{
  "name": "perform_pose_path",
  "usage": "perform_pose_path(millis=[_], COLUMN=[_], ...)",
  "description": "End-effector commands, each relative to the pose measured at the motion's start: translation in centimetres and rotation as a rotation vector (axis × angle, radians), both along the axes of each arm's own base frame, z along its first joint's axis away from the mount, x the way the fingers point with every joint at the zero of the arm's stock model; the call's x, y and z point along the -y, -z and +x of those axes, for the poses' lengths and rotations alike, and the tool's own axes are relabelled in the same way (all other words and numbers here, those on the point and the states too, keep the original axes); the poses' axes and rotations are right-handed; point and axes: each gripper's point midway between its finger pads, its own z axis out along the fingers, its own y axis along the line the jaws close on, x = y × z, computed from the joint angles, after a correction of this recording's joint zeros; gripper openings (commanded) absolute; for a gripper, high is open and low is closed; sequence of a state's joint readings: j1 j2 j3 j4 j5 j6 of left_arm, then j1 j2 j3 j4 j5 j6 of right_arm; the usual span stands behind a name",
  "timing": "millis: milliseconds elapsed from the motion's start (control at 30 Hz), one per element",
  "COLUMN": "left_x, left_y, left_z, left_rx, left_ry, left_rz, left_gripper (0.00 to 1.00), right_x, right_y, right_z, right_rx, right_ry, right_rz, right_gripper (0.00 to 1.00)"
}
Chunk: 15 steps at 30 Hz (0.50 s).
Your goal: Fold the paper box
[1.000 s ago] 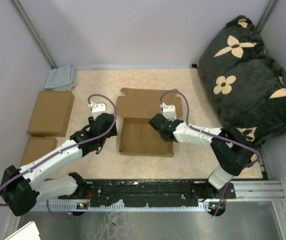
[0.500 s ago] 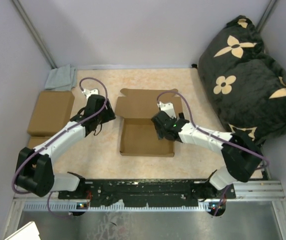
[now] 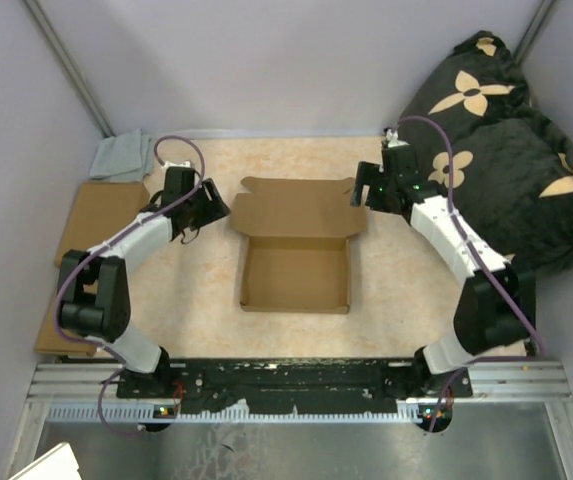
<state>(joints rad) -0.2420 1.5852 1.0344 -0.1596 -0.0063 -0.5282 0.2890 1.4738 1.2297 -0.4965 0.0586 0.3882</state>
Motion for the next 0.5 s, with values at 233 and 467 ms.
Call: perform_pose_path(millis=[233, 467], left_x=[2.6, 2.5], left_y=[-0.3, 1.4], left_z=[2.6, 2.7], left_rx=[-0.083, -0.099], left_ry=[0.228, 0.249], left_rz=[-0.208, -0.196], left_gripper=[0.67, 0.67], right_x=[-0.7, 0.1], right_y=[4.6, 5.2], right_z=[2.9, 3.6], right_rx=[-0.147, -0.157], right_ry=[-0.075, -0.072], right_rz=[0.139, 0.163], right_gripper=[0.80, 0.80])
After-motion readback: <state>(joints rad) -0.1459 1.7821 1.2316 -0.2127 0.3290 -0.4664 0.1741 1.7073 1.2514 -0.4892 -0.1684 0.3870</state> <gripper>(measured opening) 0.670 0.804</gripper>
